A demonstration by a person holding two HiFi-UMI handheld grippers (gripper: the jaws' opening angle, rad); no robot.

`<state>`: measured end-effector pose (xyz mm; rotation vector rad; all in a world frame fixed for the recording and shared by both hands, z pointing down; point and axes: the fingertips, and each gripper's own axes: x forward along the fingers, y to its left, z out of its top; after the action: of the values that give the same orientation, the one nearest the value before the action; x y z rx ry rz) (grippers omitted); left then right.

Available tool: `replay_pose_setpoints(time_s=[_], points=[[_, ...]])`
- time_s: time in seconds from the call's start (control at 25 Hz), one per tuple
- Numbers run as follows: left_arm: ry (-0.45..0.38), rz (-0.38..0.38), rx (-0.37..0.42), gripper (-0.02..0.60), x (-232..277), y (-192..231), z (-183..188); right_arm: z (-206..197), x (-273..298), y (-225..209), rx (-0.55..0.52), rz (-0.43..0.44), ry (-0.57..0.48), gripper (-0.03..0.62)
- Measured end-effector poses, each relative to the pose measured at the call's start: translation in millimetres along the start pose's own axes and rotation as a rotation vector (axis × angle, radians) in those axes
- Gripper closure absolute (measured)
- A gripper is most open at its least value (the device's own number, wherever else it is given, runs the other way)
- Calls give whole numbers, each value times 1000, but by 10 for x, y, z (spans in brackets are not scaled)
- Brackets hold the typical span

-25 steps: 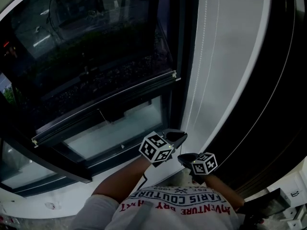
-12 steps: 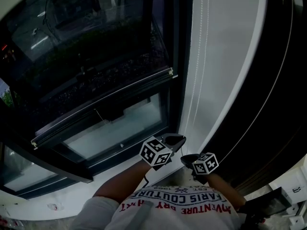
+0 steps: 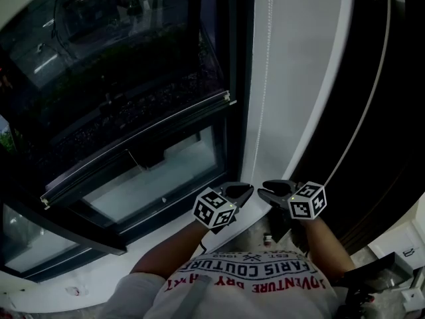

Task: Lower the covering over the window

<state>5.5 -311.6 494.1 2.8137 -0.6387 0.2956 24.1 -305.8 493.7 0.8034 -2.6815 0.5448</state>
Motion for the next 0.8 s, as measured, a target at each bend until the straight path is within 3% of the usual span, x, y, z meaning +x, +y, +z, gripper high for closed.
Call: replay_pose_setpoints(time_s=[0.2, 0.36, 0.52, 0.68, 0.8], points=[[-2, -8, 11, 574, -39, -129, -12, 1080, -349, 305, -83, 51, -222, 468], [-2, -11, 17, 574, -64, -186, -13, 1726, -463, 579, -83, 129, -357, 471], [-9, -15, 13, 574, -81, -226, -19, 1935, -373, 627, -105, 119, -377, 487], [-15, -14, 11, 574, -96, -222, -15, 1978, -330, 693, -133, 114, -388, 578], [-20, -14, 13, 574, -103, -216, -21, 1976, -326, 696, -149, 116, -399, 577]])
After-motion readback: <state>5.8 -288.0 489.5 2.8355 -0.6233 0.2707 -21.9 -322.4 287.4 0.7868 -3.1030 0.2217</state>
